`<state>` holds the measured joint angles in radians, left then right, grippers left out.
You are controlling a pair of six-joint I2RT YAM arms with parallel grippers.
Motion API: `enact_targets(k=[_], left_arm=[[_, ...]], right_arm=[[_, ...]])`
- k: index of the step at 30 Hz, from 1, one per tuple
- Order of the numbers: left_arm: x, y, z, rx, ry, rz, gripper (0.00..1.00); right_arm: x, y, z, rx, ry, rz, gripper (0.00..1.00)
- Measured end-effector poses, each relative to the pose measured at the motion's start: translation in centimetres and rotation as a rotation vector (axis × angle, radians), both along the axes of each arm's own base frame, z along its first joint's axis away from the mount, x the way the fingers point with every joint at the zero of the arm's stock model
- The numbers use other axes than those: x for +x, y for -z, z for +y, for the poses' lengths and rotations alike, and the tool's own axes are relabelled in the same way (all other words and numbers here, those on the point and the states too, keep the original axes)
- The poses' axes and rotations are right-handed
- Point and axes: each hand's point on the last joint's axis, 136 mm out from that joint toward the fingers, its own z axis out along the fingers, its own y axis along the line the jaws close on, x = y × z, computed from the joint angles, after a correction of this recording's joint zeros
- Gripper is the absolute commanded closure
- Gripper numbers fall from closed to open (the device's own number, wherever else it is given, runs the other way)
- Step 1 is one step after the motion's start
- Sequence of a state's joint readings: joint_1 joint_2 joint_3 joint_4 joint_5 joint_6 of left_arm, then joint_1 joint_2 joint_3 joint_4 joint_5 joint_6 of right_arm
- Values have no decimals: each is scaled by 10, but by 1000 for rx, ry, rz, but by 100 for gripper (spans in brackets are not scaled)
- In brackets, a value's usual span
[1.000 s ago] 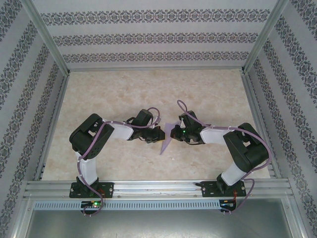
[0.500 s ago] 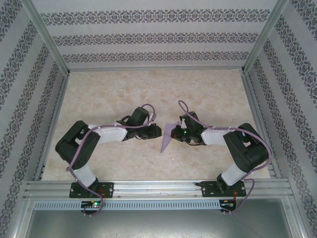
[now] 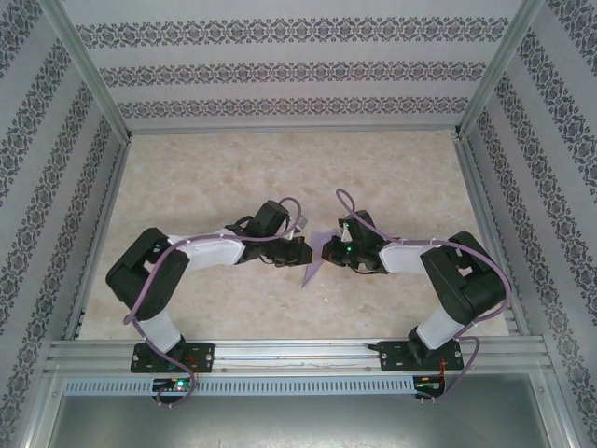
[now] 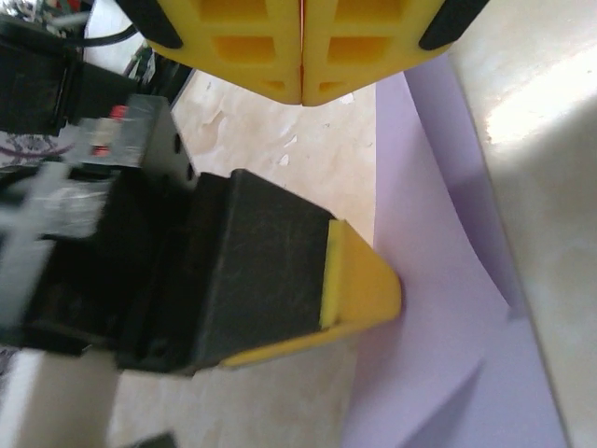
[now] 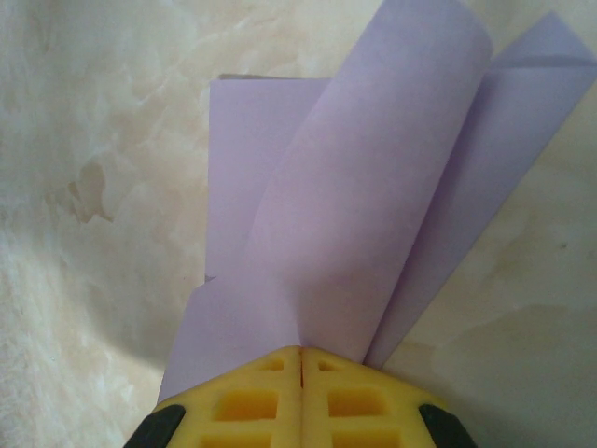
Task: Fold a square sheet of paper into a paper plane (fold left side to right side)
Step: Fold the wing for the fifth time at the center of the table.
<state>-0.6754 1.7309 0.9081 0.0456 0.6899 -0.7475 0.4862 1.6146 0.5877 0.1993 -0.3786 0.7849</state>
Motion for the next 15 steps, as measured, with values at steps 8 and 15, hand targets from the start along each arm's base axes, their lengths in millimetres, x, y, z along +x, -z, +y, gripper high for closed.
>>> enact_targets(k=[8,15], left_arm=[[-9,29,-2,27,27,84,93],[-11,43,-1,46,27,111,93]], right_arm=[[0,0,0,-1,-2,-2,100],[0,0,0,-2,-5,-2,100]])
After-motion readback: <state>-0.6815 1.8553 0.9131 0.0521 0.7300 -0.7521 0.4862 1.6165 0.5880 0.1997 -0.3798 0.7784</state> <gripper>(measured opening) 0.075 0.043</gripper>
